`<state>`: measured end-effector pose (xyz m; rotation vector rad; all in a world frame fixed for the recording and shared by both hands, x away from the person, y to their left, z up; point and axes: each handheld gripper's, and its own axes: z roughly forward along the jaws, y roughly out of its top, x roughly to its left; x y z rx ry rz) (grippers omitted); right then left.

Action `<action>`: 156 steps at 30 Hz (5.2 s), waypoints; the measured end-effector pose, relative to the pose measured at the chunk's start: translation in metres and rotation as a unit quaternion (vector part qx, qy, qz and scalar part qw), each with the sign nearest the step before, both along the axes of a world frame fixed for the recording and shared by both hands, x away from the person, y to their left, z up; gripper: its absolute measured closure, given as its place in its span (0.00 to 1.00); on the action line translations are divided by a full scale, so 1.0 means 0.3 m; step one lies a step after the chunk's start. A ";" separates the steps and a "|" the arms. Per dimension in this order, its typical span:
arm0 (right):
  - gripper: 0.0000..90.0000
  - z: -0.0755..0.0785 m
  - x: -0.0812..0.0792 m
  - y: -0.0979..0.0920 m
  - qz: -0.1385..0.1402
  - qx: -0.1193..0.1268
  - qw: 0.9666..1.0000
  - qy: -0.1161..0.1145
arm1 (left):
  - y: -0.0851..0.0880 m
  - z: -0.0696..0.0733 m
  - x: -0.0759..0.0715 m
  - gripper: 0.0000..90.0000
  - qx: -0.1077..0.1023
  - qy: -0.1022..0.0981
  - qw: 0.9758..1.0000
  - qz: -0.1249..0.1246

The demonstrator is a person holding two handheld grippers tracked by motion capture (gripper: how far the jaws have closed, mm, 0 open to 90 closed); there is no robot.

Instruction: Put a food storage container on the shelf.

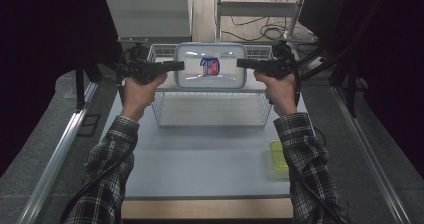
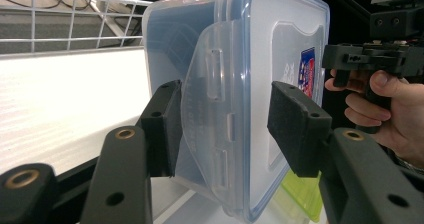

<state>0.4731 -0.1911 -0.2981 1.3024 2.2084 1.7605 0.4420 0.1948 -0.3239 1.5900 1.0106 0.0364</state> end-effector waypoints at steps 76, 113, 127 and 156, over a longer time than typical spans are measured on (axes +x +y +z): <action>0.37 -0.027 -0.120 -0.001 -0.030 -0.107 0.991 -0.075 | -0.011 -0.030 -0.121 0.27 0.101 -0.057 0.993 0.013; 0.07 -0.297 -0.417 0.018 0.033 -0.174 0.976 -0.128 | -0.050 -0.308 -0.453 0.06 0.176 -0.056 0.982 -0.033; 0.05 -0.394 -0.501 0.011 0.045 -0.201 0.970 -0.130 | -0.064 -0.407 -0.536 0.04 0.199 -0.065 0.977 -0.030; 0.04 -0.600 -0.662 -0.003 0.077 -0.229 0.966 -0.096 | -0.059 -0.613 -0.695 0.02 0.237 -0.058 0.970 0.001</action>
